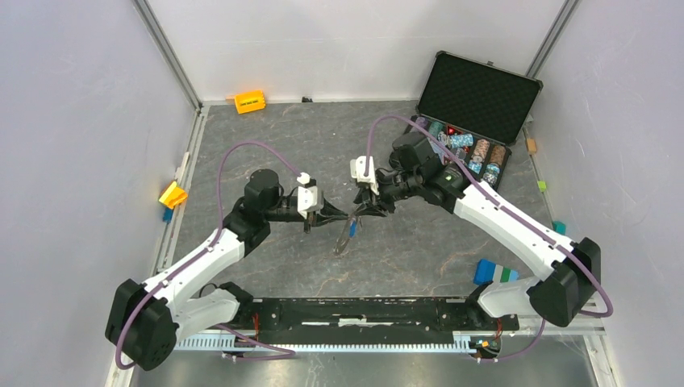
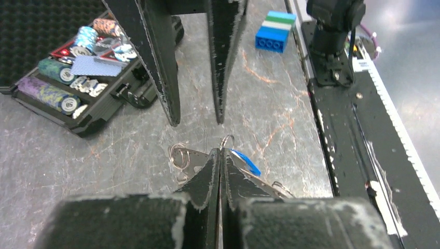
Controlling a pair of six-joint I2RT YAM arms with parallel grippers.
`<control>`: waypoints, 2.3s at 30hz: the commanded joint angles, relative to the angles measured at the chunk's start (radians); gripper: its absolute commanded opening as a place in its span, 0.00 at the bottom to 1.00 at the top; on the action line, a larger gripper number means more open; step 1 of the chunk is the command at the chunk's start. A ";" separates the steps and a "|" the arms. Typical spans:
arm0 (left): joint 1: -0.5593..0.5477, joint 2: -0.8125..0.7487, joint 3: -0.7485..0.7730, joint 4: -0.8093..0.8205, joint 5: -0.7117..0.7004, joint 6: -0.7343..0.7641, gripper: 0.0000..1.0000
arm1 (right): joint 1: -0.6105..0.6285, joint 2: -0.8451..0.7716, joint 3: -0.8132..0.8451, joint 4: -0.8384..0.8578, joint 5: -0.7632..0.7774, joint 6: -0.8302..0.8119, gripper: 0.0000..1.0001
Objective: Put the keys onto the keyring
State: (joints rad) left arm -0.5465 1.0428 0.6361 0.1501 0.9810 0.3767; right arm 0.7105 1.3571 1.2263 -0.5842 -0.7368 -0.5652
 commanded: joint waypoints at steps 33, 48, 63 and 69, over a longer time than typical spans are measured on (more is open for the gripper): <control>0.019 0.017 -0.145 0.704 -0.087 -0.500 0.02 | -0.071 -0.007 -0.045 0.089 -0.174 0.043 0.14; 0.027 0.023 -0.159 0.772 -0.077 -0.522 0.02 | -0.072 -0.019 -0.095 0.137 -0.186 0.065 0.00; 0.028 0.033 -0.174 0.794 -0.064 -0.513 0.02 | -0.071 -0.021 -0.078 0.158 -0.208 0.096 0.20; 0.029 0.033 -0.176 0.776 -0.054 -0.502 0.02 | -0.070 -0.062 -0.075 0.156 -0.176 0.083 0.37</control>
State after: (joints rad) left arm -0.5232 1.0840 0.4568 0.8879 0.9035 -0.1303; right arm 0.6403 1.3445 1.1309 -0.4419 -0.9165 -0.4740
